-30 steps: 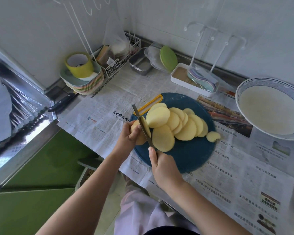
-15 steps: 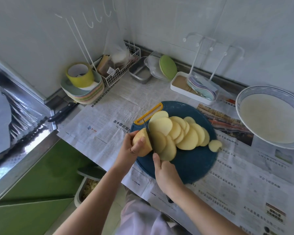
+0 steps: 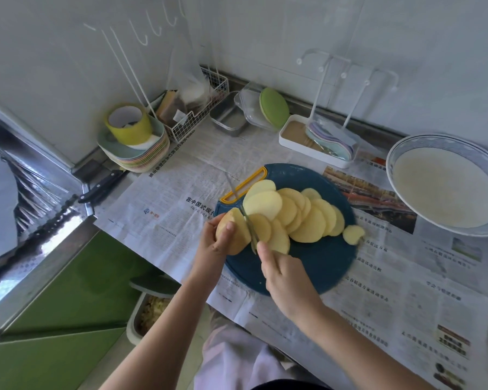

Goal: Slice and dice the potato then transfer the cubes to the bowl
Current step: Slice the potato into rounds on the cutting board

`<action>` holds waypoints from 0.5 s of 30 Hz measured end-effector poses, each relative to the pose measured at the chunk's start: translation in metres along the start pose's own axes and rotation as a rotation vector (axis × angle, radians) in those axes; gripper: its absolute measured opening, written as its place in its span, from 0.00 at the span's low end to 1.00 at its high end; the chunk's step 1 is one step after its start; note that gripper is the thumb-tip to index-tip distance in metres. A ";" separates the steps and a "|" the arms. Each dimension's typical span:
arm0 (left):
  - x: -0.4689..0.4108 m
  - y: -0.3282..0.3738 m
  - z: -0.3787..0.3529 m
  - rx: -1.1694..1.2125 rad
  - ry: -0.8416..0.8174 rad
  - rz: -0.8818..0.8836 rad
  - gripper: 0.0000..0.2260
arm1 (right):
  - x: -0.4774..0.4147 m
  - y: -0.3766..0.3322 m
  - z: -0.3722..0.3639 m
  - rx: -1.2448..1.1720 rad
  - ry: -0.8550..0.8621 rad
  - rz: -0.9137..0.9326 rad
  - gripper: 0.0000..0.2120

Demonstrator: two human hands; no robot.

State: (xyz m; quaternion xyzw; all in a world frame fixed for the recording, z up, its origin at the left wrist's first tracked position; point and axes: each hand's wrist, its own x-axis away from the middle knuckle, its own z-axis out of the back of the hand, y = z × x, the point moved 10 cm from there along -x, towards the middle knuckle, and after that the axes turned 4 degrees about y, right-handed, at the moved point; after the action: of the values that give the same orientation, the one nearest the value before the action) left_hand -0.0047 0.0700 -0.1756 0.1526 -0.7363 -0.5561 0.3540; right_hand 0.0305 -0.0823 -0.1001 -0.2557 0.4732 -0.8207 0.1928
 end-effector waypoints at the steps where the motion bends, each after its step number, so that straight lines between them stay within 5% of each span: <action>1: 0.001 -0.001 -0.001 0.002 0.019 0.008 0.39 | 0.005 -0.005 0.000 0.050 0.008 0.049 0.24; 8: 0.004 -0.006 -0.002 -0.045 0.030 0.020 0.31 | 0.023 0.001 -0.008 0.278 0.046 0.175 0.26; 15: 0.005 -0.006 -0.003 -0.086 0.015 0.018 0.30 | 0.028 0.005 -0.008 0.260 0.038 0.167 0.21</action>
State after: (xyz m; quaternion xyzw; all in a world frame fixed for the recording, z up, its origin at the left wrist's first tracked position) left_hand -0.0072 0.0625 -0.1787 0.1350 -0.7105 -0.5827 0.3709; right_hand 0.0035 -0.0948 -0.1008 -0.1729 0.3862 -0.8608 0.2829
